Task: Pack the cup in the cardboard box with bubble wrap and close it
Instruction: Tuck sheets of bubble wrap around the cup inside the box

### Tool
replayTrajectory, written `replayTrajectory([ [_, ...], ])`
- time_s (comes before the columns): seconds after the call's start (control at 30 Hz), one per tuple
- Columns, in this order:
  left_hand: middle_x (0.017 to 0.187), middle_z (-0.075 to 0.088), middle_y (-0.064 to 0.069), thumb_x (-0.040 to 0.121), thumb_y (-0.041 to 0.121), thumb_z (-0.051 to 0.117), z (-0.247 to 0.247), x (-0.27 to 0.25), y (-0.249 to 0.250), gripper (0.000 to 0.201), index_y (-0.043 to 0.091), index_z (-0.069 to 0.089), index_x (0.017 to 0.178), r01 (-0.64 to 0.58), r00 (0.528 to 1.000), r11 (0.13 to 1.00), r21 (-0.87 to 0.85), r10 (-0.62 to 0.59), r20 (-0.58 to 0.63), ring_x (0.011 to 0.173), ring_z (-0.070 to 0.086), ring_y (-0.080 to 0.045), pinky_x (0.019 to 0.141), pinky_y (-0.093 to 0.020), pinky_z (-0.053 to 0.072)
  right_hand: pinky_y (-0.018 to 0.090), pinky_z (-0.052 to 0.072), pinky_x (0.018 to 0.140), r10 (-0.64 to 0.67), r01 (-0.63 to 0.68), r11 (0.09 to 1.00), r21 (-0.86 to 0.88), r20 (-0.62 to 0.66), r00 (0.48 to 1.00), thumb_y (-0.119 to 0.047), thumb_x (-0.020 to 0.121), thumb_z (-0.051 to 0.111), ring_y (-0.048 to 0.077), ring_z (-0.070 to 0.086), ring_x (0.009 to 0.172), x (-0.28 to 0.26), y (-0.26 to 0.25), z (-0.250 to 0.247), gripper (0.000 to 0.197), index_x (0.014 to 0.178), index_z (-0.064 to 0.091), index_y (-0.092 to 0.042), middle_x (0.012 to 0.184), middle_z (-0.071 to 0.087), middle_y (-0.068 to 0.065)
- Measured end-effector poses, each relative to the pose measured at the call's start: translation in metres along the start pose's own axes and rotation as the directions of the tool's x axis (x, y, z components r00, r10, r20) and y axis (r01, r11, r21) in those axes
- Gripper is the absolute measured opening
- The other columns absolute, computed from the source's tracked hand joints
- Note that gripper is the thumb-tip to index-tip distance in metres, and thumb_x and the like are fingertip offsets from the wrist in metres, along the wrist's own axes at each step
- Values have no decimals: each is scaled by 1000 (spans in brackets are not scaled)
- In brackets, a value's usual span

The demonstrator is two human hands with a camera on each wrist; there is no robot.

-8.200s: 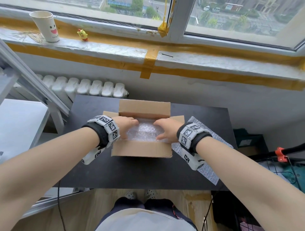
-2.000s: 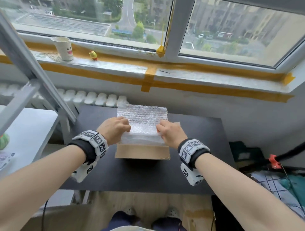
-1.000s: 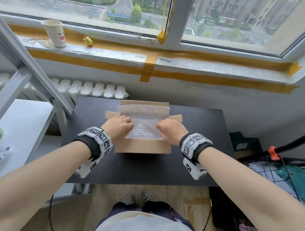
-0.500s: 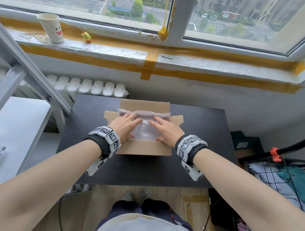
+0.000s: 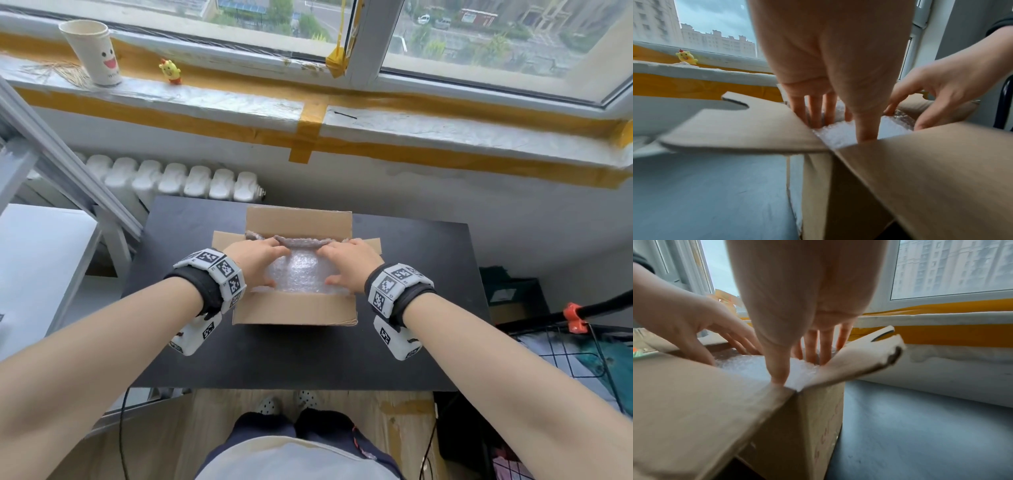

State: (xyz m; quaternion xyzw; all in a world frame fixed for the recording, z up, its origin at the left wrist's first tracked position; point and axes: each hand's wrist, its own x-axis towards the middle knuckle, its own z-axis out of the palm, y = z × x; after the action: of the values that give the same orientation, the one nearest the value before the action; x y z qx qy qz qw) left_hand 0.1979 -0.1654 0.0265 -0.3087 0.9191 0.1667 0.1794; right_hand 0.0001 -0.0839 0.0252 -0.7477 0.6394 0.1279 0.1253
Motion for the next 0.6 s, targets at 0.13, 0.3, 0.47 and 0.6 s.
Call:
replayTrajectory([
  [0.13, 121, 53, -1, 80, 36, 71, -6, -11, -3, 47, 19, 55, 121, -14, 990, 999, 47, 20, -139, 107, 53, -20, 83, -31, 48, 31, 42, 78, 11, -27, 997, -76, -203, 979, -27, 82, 70, 25, 56, 98, -11, -1, -4, 40, 115, 55, -11, 112, 55, 6],
  [0.3, 130, 48, -6, 72, 44, 75, -7, -15, -3, 72, 16, 47, 131, 4, 950, 985, 171, 50, -308, 116, 46, -23, 97, -35, 41, 37, 42, 96, 27, -32, 999, -16, -244, 969, -29, 77, 75, 25, 51, 115, -15, 1, -2, 62, 129, 48, -9, 129, 50, 9],
  [0.47, 129, 49, -2, 80, 49, 66, -6, -17, -3, 71, 18, 39, 139, 34, 982, 990, 137, -7, -189, 116, 49, -20, 96, -32, 40, 34, 38, 100, 21, -19, 1000, 15, -143, 989, -49, 87, 57, 25, 54, 113, -17, -2, 0, 60, 133, 44, -13, 128, 53, 5],
  [0.6, 122, 51, 1, 75, 49, 71, -7, -21, -8, 60, 21, 53, 124, 42, 997, 977, 208, -29, -65, 105, 53, -20, 71, -29, 38, 31, 22, 115, -25, 26, 997, -67, 15, 1000, -56, 84, 57, 24, 45, 127, -18, 2, 2, 70, 137, 41, -12, 136, 51, 5],
])
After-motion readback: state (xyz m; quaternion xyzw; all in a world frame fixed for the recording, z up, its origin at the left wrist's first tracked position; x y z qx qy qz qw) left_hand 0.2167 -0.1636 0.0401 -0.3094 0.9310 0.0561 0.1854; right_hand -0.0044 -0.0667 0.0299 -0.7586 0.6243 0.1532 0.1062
